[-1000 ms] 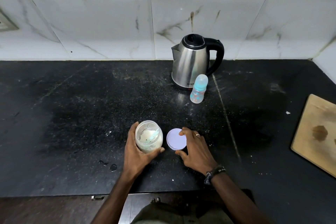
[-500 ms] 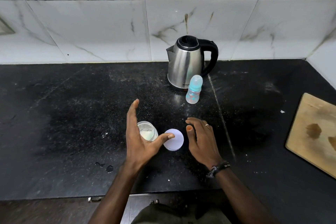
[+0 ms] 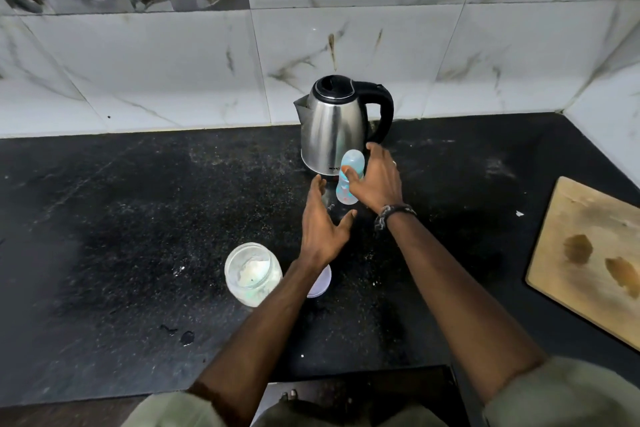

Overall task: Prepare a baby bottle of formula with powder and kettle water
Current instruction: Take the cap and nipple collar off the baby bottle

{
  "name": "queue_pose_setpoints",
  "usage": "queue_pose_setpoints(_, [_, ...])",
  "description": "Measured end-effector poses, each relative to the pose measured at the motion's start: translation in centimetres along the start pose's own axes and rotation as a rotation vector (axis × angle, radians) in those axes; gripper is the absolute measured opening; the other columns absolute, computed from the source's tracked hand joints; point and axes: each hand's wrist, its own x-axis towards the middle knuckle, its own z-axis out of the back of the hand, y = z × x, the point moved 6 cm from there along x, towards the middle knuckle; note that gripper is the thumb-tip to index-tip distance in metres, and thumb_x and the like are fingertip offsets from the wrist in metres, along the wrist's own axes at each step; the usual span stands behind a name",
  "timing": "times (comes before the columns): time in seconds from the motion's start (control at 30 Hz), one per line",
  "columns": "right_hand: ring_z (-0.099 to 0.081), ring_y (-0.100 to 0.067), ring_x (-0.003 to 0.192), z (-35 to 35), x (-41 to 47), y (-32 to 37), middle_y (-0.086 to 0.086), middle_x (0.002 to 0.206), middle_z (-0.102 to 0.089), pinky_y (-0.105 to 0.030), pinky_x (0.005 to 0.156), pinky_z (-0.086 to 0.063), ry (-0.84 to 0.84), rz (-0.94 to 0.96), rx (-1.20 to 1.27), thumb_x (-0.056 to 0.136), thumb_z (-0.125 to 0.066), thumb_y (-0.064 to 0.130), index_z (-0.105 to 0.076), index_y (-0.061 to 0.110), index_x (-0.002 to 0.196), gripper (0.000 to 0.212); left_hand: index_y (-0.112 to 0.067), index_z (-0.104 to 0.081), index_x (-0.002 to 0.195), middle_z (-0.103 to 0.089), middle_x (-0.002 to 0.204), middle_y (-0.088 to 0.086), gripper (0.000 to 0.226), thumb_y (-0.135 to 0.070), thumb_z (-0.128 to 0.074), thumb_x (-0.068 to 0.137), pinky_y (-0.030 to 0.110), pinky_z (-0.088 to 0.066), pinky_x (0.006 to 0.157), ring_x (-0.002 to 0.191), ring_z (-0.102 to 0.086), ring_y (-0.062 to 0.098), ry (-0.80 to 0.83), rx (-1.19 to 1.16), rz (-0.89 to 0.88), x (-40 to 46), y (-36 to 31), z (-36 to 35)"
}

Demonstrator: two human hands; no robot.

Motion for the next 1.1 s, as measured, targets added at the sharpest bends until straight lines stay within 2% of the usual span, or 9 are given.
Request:
queue_pose_setpoints(0.07, [-0.053,-0.04,0.125,-0.7,1.0,0.1,-0.019,0.137,-0.053,-0.046,0.099,-0.048,0.045,0.019,-0.046,0.082,-0.075,0.046,-0.044,0.006,0.137,0.075,0.001,-0.04,0.147,-0.049,0.134,-0.005,0.082,0.001,-0.084,0.078,-0.002,-0.033,0.098,0.12,-0.045,-0.004,0.009,0.003,0.021,0.8,0.3,-1.0])
queue_pose_setpoints(0.17, [-0.058,-0.041,0.116,-1.1,1.4,0.0,-0.018,0.127,-0.06,-0.044,0.089,-0.05,0.043,0.011,-0.034,0.082,-0.075,0.046,-0.05,0.007,0.129,0.066,-0.008,-0.048,0.136,-0.064,0.127,-0.001,0.07,-0.001,-0.083,0.075,0.033,-0.053,0.098,0.114,-0.062,0.016,0.026,-0.002,0.046,1.8,0.9,-2.4])
queue_pose_setpoints(0.27, [-0.062,-0.039,0.109,-1.0,1.2,0.0,-0.016,0.119,-0.065,-0.041,0.082,-0.051,0.012,0.018,-0.011,0.083,-0.076,0.047,-0.054,0.011,0.124,0.059,-0.012,-0.049,0.133,-0.068,0.123,0.002,0.067,-0.001,-0.08,0.075,0.046,-0.056,0.092,0.11,-0.066,0.02,0.03,-0.009,0.05,2.6,1.3,-3.1])
queue_pose_setpoints(0.37, [-0.065,-0.035,0.106,0.0,0.6,0.2,-0.013,0.115,-0.069,-0.038,0.079,-0.053,-0.018,0.033,0.0,0.082,-0.075,0.051,-0.056,0.015,0.123,0.058,-0.01,-0.046,0.14,-0.067,0.126,0.007,0.07,-0.008,-0.08,0.078,0.048,-0.056,0.093,0.112,-0.066,0.024,0.044,-0.011,0.07,3.0,1.6,-3.7])
queue_pose_setpoints(0.5, [-0.068,-0.032,0.1,2.3,-1.4,1.0,-0.01,0.108,-0.072,-0.04,0.079,-0.057,-0.054,0.073,0.046,0.08,-0.075,0.054,-0.06,0.016,0.118,0.056,-0.005,-0.044,0.148,-0.067,0.132,0.013,0.078,-0.035,-0.071,0.081,0.045,-0.054,0.097,0.118,-0.066,0.028,0.011,-0.022,0.056,2.8,1.2,-3.9])
queue_pose_setpoints(0.7, [-0.069,-0.019,0.091,6.1,-5.6,1.9,0.002,0.1,-0.073,-0.036,0.079,-0.057,-0.102,0.086,0.122,0.076,-0.076,0.059,-0.065,0.021,0.112,0.054,-0.006,-0.058,0.13,-0.073,0.112,0.009,0.06,-0.045,-0.064,0.084,0.048,-0.058,0.082,0.098,-0.072,0.028,-0.024,-0.084,-0.057,-0.1,-1.1,-2.9])
queue_pose_setpoints(0.87, [-0.069,-0.006,0.079,7.9,-9.4,1.9,0.012,0.086,-0.073,-0.035,0.075,-0.059,-0.041,0.058,0.164,0.069,-0.075,0.069,-0.067,0.028,0.101,0.052,-0.018,-0.063,0.126,-0.074,0.106,-0.008,0.049,-0.045,-0.074,0.086,0.038,-0.059,0.082,0.095,-0.072,0.009,0.005,-0.155,-0.056,-4.7,-2.9,-1.4])
queue_pose_setpoints(1.03, [-0.071,-0.005,0.073,8.1,-13.3,0.7,0.011,0.078,-0.073,-0.04,0.07,-0.06,0.084,0.015,0.245,0.067,-0.067,0.079,-0.067,0.026,0.09,0.057,-0.018,-0.059,0.134,-0.074,0.112,-0.002,0.057,-0.053,-0.071,0.091,0.047,-0.06,0.081,0.098,-0.074,0.018,0.097,-0.222,-0.063,-9.2,-3.0,-0.7])
queue_pose_setpoints(1.1, [-0.069,-0.007,0.071,8.6,-14.5,0.8,0.01,0.073,-0.071,-0.041,0.069,-0.059,0.1,-0.002,0.205,0.068,-0.05,0.091,-0.067,0.025,0.083,0.07,-0.019,-0.058,0.134,-0.073,0.112,-0.005,0.057,-0.056,-0.069,0.092,0.046,-0.059,0.08,0.098,-0.073,0.016,0.112,-0.179,-0.08,-10.3,-3.1,-0.2])
